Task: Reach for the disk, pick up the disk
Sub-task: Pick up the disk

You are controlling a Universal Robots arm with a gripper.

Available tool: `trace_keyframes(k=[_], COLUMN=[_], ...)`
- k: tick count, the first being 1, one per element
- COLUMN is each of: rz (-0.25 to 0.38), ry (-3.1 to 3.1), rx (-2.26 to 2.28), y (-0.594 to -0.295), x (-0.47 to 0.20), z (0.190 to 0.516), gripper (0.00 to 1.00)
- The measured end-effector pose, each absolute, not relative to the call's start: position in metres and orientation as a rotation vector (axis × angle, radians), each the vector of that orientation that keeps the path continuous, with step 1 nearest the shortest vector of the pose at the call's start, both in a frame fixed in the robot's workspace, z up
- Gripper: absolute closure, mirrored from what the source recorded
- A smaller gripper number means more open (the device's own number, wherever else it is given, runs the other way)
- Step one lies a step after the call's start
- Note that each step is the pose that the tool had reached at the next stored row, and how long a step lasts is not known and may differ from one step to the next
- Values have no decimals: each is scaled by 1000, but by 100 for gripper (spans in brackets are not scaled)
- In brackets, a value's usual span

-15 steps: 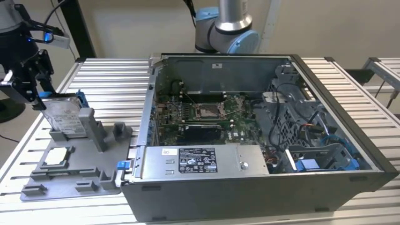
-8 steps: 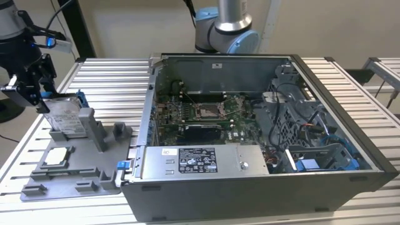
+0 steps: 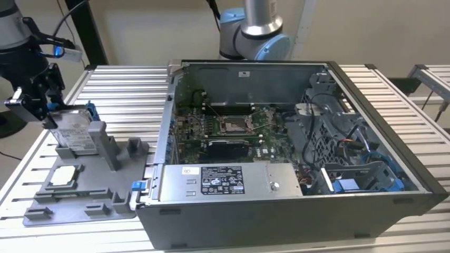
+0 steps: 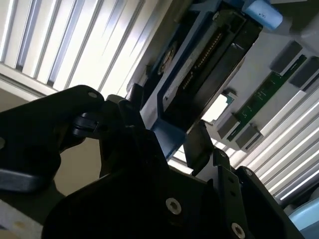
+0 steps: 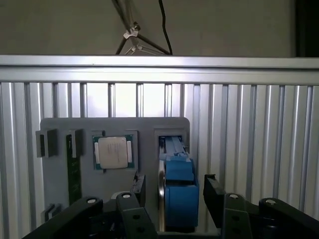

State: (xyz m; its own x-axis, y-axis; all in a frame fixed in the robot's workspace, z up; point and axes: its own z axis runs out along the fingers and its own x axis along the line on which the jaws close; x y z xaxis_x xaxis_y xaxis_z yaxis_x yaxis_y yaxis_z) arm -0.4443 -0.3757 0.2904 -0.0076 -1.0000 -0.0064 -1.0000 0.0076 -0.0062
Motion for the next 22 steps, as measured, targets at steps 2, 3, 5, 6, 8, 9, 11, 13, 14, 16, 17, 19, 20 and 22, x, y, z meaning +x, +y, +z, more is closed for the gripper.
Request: trace_keyframes(k=[2, 3, 5, 6, 8, 9, 11, 13, 14, 16, 17, 19, 20, 22], rz=[0, 0, 0, 0, 0, 0, 0, 0, 0, 0, 0, 0, 0, 0], ry=[2223, 2223, 2223, 2223, 2223, 2223, 2223, 2223, 2223, 2223, 2223, 2223, 2223, 2223], rx=[-2207, -2207, -2206, -2206, -2206, -2206, -2206, -2206, -2206, -2206, -2206, -2206, -2206, -2206], y=[-375, -373, -372, -372, -371, -371, -370, -369, -369, -369, -369, -368, -368, -368], x=[-444, -444, -444, -444, -444, -445, -445, -445, -445, -445, -445, -445, -445, -445], z=[288, 286, 284, 283, 280, 279, 276, 274, 273, 270, 269, 267, 266, 264], gripper=[0, 0, 0, 0, 0, 0, 0, 0, 0, 0, 0, 0, 0, 0])
